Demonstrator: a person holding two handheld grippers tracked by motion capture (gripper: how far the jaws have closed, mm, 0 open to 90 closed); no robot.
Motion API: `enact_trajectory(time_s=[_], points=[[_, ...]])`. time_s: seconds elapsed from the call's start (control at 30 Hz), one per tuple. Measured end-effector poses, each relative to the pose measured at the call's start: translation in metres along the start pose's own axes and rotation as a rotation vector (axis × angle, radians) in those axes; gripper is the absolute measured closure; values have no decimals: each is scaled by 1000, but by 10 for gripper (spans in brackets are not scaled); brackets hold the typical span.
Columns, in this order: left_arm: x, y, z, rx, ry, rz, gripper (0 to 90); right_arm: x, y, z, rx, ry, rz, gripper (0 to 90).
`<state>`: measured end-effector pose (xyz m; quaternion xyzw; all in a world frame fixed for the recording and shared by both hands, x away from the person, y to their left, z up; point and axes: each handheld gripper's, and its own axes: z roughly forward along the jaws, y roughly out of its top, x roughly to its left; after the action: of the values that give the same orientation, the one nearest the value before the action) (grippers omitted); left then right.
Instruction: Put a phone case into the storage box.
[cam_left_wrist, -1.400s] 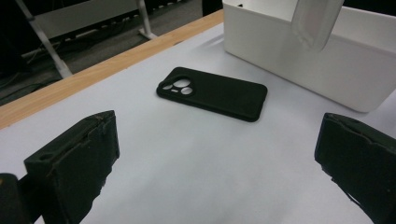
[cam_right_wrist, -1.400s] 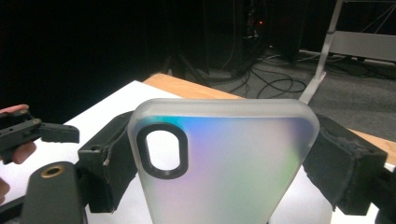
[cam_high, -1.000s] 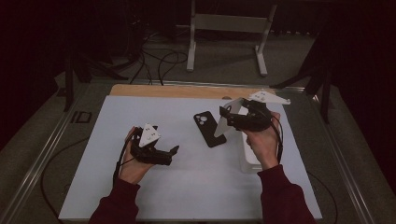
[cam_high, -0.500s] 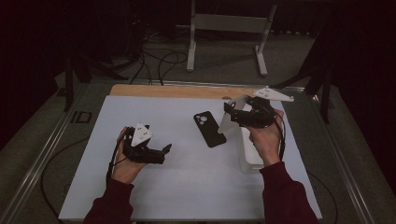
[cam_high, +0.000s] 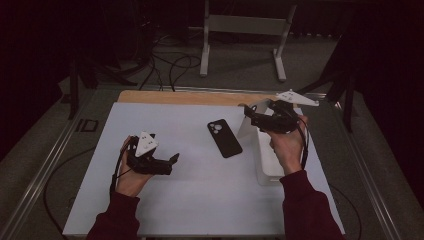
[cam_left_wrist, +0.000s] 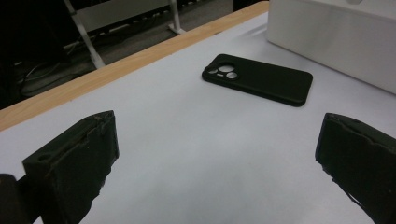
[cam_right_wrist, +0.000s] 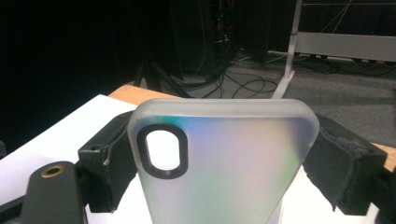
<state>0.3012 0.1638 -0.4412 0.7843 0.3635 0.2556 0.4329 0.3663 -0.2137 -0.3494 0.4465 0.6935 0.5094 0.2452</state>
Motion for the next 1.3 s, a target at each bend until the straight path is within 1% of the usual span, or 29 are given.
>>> enact_trajectory(time_s=[0.1, 0.23, 0.33, 0.6, 0.77, 0.97, 1.03, 1.3], points=[[2, -1, -1, 1, 6, -4, 0, -4, 0, 1, -2, -15, 7, 168], [3, -2, -2, 2, 8, -8, 0, -7, 0, 3, -2, -26, 5, 168], [4, -3, -3, 3, 10, -10, 0, -9, 0, 4, -4, -35, 15, 167], [5, -6, -5, 4, 15, -15, 0, -14, 1, 5, -8, -54, 17, 168], [8, -10, -7, -1, 28, -22, 0, -18, 1, 7, 0, -68, -1, 168], [11, -14, -10, -4, 40, -27, 0, -23, 1, 9, 5, -90, 6, 168], [11, -15, -12, -8, 41, -29, 0, -24, 1, 9, 6, -90, 14, 168], [14, -21, -16, -8, 54, -37, 0, -30, 0, 13, 14, -110, 14, 168]])
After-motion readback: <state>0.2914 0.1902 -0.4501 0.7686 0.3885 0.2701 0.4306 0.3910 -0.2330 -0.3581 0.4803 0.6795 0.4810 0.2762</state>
